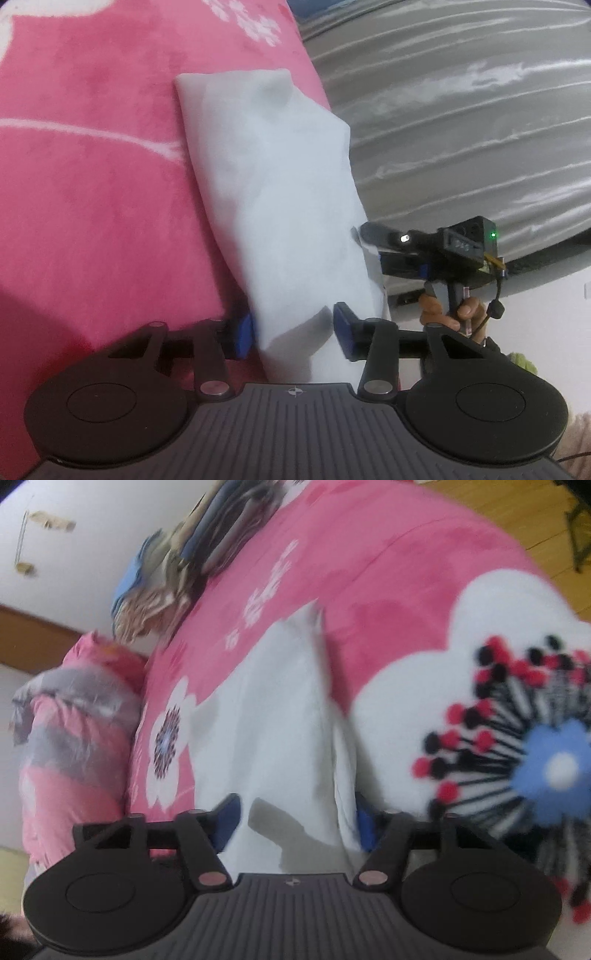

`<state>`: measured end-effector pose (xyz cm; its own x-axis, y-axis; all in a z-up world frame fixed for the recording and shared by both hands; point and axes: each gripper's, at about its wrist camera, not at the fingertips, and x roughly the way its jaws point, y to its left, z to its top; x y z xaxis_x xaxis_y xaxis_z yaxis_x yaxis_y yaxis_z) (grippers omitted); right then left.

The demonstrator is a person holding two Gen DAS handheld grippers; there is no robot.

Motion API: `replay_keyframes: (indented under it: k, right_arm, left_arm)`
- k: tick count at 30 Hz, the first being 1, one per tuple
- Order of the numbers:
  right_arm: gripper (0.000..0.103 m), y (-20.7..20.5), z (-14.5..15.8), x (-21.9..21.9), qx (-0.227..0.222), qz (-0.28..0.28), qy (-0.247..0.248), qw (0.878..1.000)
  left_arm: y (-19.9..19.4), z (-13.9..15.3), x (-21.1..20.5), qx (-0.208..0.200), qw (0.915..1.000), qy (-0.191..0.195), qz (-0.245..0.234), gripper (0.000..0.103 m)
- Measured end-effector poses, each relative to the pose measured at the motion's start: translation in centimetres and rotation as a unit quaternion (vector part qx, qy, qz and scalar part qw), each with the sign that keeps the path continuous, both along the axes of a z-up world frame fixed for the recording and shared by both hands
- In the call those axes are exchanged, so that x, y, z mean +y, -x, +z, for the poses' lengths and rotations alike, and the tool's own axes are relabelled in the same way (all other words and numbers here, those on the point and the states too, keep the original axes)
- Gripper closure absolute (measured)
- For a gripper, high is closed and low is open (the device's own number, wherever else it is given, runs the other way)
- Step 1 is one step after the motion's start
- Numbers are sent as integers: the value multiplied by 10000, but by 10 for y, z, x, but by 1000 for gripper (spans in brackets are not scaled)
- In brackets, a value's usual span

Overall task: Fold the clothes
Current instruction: 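Grasp the end of the shirt strip with both grippers and lift it, then fold the lifted shirt end over onto itself and open both grippers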

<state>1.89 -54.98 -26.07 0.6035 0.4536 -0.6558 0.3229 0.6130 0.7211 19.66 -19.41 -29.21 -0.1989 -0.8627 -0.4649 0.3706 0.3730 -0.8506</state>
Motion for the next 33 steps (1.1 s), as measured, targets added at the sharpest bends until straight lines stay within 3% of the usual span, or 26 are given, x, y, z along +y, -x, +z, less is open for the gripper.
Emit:
replay_keyframes:
  k: [1,3,6,11,15,19,22,27,31,33]
  right_arm:
    - [51,-4,-1,2,20,59,13,10000]
    - [78,-8,-2,5,27,127,27,9999]
    - [94,-12,5,11,-93,190,37,9998]
    - [96,-14,35,20,-757,53,46,9971]
    - [96,-32,74,26,-1525,-62,108,9882]
    - [96,-81,113,33,-2056,-89,420,9777]
    - [96,-123,140,34,-2514,-246,550,9660]
    - [96,-168,167,50,-3152,-399,873,9442]
    - [96,-168,143,72,-3114,-281,959,9450]
    - [96,-153,119,84,-2857,-159,975,9532]
  left_arm:
    - [-1,-1,-1,14,10000,11,11,69]
    - [0,-2,0,32,10000,15,26,76]
    - [2,5,4,-43,10000,82,8,86]
    - [-12,27,29,-70,9969,721,319,91]
    - [-33,69,46,-1007,9891,894,588,92]
    - [-69,123,49,-2284,9673,751,809,92]
    - [-99,160,49,-2858,9489,731,1118,92]
    - [-106,189,55,-4201,8952,482,1408,92]
    - [-86,163,74,-4464,8837,200,1393,92]
    - [-64,142,91,-4400,8889,103,1274,92]
